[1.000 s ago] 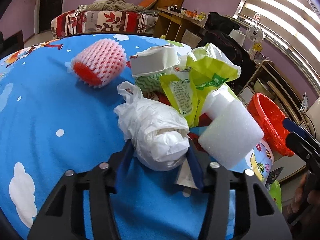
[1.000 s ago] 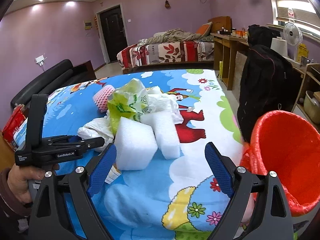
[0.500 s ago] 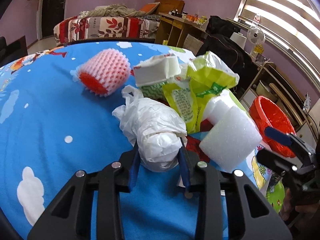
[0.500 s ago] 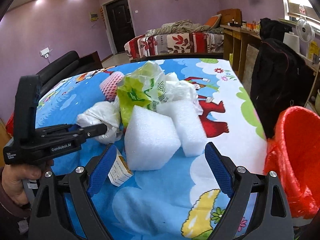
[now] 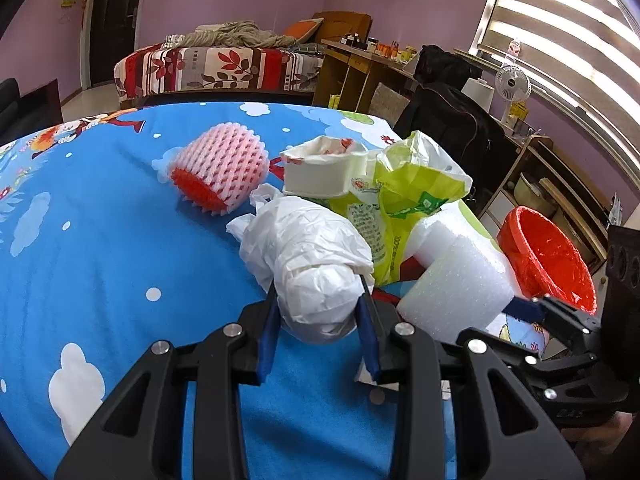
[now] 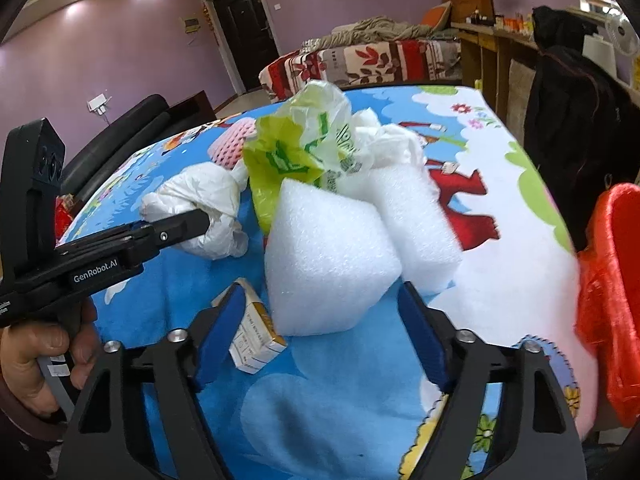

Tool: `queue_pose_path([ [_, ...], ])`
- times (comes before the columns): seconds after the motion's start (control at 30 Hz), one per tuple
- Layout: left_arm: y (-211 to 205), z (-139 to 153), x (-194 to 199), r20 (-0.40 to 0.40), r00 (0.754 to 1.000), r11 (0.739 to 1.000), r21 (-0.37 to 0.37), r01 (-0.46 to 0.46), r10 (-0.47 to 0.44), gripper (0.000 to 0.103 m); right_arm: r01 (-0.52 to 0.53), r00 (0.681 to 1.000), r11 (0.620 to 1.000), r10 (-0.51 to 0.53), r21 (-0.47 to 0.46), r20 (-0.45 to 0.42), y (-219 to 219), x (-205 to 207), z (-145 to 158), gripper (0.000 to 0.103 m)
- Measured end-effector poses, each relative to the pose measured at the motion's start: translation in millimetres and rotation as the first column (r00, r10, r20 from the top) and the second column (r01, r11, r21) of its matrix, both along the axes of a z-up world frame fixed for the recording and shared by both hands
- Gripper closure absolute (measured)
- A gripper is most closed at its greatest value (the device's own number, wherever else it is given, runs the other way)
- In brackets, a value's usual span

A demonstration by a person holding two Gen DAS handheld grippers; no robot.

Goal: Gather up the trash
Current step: 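Grasp the white plastic bag with the left gripper while the right grasps a white foam block, then carry both items over the wastebasket and open both grippers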

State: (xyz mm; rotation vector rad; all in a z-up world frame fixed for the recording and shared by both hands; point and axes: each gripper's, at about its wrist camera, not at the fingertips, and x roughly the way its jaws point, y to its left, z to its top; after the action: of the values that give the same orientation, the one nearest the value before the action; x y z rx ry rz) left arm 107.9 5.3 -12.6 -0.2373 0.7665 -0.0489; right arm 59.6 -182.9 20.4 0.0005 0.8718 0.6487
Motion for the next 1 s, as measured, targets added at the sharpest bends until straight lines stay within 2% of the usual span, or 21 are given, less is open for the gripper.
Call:
queue_pose_path([
  [0.2,0,0,-3,0.005,1.000,1.000,0.001,-0.009,0.009,0.069,-0.011,1.000,1.000,0.011,-0.008,-0.008,7,3,-4,0.036],
  [0.3,-1,0,-5,0.009,1.000,1.000,0.003,-0.009,0.009,0.069,-0.010,1.000,1.000,0.010,-0.017,-0.005,8,4,-6,0.041],
  [0.33,-1,1,-5,0.010,1.000,1.000,0.003,-0.010,0.010,0.069,-0.010,1.000,1.000,0.010,-0.019,-0.004,9,5,-6,0.048],
  [0.37,-1,2,-5,0.012,1.000,1.000,0.004,-0.011,0.011,0.069,-0.010,1.000,1.000,0.010,-0.020,-0.003,9,5,-6,0.049],
  [0.7,-5,13,-9,0.044,0.999,1.000,0.017,-0.009,0.009,0.069,0.010,0.996,0.999,-0.007,-0.036,0.085,1,-10,11,0.050],
  [1.0,-19,39,-15,0.106,0.994,0.999,0.040,-0.007,0.002,0.069,0.064,0.983,0.997,-0.057,-0.032,0.174,-24,-19,38,0.050],
])
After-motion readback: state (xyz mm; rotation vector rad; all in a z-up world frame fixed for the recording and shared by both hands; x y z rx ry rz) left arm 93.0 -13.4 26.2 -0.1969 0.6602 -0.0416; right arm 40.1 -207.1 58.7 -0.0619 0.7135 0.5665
